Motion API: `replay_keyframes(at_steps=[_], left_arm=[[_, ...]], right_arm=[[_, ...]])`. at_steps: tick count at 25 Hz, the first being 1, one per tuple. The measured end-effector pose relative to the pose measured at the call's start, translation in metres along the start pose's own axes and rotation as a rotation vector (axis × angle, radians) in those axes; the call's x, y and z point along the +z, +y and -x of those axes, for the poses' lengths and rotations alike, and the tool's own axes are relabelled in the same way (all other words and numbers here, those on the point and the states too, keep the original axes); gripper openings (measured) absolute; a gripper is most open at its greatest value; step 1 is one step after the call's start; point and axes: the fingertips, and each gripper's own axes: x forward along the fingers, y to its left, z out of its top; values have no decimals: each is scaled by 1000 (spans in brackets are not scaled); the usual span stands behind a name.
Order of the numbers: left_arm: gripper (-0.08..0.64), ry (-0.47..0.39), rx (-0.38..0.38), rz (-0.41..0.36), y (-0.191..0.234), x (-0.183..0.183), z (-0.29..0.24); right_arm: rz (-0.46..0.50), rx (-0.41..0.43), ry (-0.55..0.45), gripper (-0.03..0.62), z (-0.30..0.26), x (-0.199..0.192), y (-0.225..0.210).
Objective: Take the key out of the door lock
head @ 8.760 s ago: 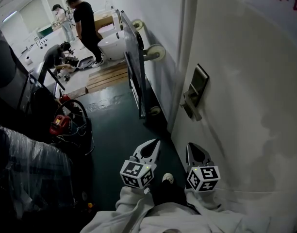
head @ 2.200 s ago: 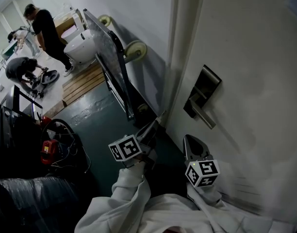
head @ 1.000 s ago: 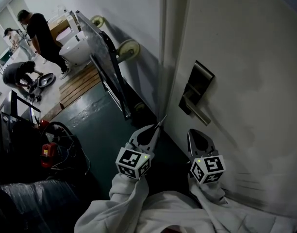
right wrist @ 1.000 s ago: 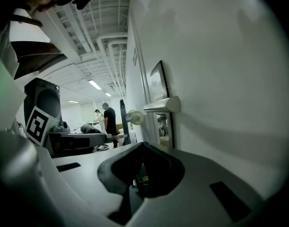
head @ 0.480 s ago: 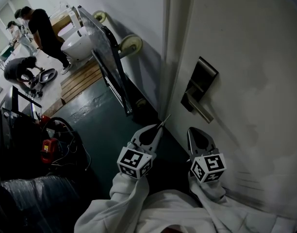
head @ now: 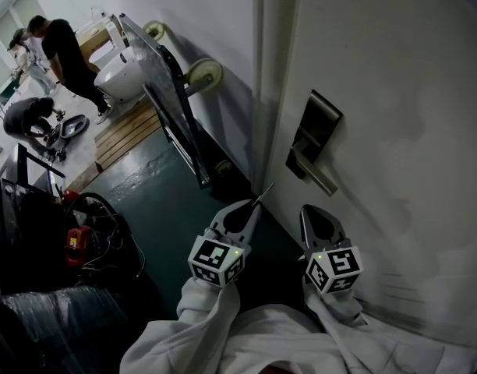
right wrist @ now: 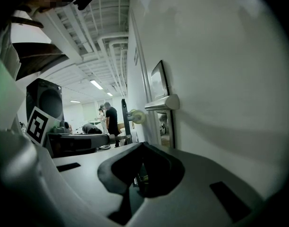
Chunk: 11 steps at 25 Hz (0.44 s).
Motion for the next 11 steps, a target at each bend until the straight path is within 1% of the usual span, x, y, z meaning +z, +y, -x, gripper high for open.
replay_keyframes(at_steps=[11], left_arm=[[26, -4, 2, 4, -2, 2, -1]], right_arm=[[-2, 4, 3, 51, 3, -1, -1]])
